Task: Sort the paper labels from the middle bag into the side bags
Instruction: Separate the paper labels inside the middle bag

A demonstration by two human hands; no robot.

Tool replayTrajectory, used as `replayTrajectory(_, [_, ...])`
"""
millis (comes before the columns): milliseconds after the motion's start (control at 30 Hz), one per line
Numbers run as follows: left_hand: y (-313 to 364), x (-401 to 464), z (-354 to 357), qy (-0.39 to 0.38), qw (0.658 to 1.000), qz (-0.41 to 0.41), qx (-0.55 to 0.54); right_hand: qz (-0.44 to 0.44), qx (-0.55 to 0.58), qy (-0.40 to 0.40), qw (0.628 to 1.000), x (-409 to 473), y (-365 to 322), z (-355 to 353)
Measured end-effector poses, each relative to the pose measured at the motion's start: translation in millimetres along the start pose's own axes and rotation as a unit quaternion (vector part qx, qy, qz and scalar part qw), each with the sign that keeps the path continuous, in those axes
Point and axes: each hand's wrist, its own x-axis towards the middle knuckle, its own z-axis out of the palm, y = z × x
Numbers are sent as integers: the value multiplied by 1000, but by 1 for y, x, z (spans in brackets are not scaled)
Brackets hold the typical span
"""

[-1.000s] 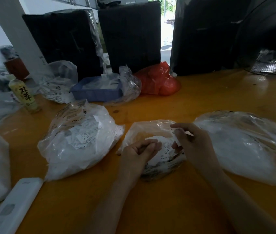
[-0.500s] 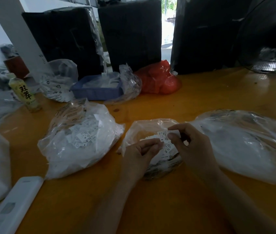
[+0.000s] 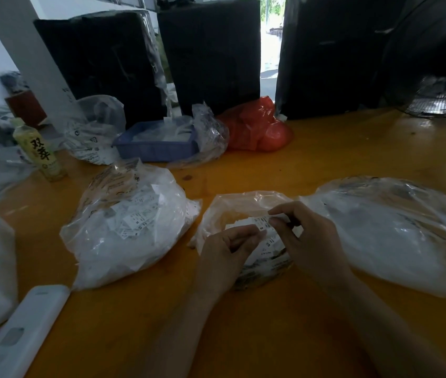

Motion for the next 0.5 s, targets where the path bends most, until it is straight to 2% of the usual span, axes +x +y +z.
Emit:
replayTrajectory(333, [-4,1,-1,-1,1000,14,15,21,-3,-1,1000,0,-2,-1])
replayTrajectory(500, [-4,3,-2,13,1000,-2,-2,1,-30,-49,998,2,3,-2])
